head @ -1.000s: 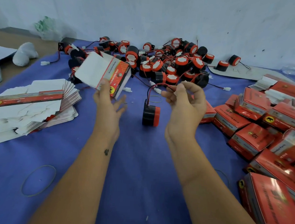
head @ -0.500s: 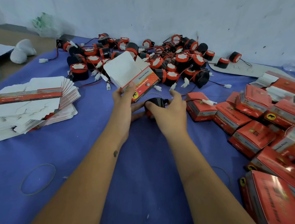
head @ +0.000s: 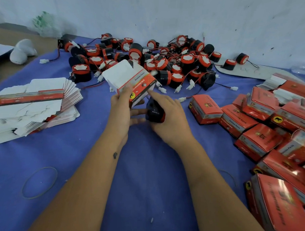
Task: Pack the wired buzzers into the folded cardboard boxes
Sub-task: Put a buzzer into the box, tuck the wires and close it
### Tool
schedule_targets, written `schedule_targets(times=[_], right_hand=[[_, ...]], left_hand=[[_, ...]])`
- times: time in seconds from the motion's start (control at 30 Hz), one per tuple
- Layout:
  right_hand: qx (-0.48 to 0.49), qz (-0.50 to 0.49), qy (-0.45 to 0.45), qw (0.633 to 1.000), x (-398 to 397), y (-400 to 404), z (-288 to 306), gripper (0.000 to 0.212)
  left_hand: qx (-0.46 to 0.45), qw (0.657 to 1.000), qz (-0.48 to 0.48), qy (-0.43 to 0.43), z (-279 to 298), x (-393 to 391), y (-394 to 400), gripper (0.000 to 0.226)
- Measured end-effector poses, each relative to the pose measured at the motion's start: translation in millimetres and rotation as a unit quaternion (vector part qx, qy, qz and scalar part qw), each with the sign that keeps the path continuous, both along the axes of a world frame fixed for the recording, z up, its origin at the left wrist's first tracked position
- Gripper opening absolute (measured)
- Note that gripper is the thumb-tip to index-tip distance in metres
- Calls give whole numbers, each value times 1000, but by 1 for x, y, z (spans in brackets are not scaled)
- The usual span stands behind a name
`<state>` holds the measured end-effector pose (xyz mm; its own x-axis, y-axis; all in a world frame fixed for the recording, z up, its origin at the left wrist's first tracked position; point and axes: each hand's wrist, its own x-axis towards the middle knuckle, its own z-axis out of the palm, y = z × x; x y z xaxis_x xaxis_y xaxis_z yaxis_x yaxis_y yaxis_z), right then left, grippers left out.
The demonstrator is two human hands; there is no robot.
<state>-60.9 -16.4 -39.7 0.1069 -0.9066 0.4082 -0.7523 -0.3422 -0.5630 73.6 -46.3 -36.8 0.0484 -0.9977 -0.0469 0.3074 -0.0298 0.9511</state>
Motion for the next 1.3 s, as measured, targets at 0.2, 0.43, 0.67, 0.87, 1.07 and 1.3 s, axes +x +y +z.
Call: schedule_targets(times=[0.2, 0.43, 0.67, 0.87, 1.07, 1.3], right_hand=[[-102, -83, -315, 940, 6, 2, 10, 64], [-293, -163, -192, 923, 2, 8, 21, 59], [-209, -99, -89, 969, 15, 13, 15, 53], [-169, -71, 50, 982, 16, 9, 10, 33], [-151, -75, 9, 986, 11, 9, 5, 29], [-85, -94, 51, 991, 7, 6, 0, 31]], left_hand=[[-45, 998, 48, -25, 0, 3, 0, 43], [-96, 957, 12, -273, -8, 11, 2, 65], [-123, 930, -119, -326, -8, 15, 3, 57], [-94, 935, -131, -316, -8, 17, 1, 60], [-112, 934, -127, -314, -9, 17, 0, 63], [-132, 940, -99, -300, -10, 10, 4, 56]])
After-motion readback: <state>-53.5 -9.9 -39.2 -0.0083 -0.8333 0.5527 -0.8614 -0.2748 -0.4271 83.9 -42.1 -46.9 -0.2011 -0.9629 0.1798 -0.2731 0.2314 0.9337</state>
